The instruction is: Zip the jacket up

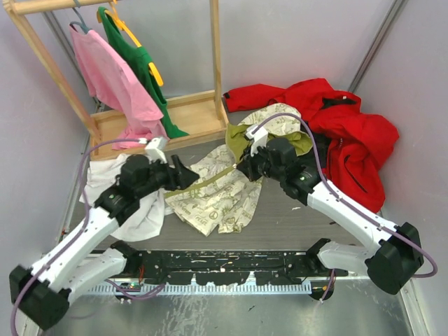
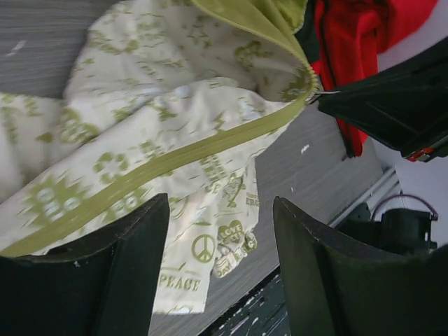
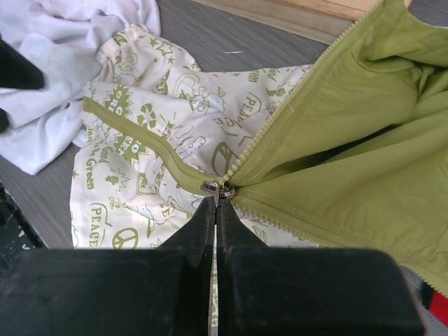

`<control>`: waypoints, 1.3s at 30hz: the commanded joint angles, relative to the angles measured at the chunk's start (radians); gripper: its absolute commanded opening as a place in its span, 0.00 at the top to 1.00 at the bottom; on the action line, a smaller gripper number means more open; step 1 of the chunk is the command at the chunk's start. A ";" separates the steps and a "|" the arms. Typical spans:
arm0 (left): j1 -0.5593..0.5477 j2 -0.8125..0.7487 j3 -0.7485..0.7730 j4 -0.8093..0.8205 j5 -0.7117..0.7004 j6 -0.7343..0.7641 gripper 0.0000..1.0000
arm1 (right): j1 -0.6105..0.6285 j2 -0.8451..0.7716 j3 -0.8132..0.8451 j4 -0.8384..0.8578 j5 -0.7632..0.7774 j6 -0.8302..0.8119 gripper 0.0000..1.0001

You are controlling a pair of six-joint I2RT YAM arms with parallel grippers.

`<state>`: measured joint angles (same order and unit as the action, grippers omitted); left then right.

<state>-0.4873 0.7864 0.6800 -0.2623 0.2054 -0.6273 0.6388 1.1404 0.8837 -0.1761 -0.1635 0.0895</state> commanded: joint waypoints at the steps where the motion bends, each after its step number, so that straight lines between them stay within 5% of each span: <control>1: -0.142 0.153 0.076 0.249 0.031 0.130 0.37 | 0.040 0.007 0.064 0.052 -0.039 0.007 0.99; 6: -0.183 0.318 0.100 0.420 0.052 0.203 0.36 | 0.056 0.002 0.066 0.053 -0.060 0.010 0.99; 18: -0.225 0.558 0.174 0.488 0.086 0.327 0.39 | 0.058 0.006 0.056 0.065 -0.084 0.007 0.99; 21: -0.225 0.587 0.174 0.479 0.102 0.331 0.51 | 0.058 0.004 0.052 0.066 -0.057 0.002 0.99; 25: -0.224 0.565 0.146 0.442 0.084 0.347 0.95 | 0.056 -0.013 0.039 0.062 0.047 -0.013 0.99; 26: -0.225 0.550 0.139 0.424 0.074 0.355 1.00 | 0.055 -0.016 0.036 0.062 0.073 -0.017 0.99; 39: -0.225 0.268 0.004 0.238 -0.100 0.425 1.00 | -0.075 -0.060 0.015 0.040 0.277 -0.011 0.99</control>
<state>-0.7197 1.1366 0.7097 0.0742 0.2039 -0.2424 0.6338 1.1389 0.8944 -0.1661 -0.0399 0.0837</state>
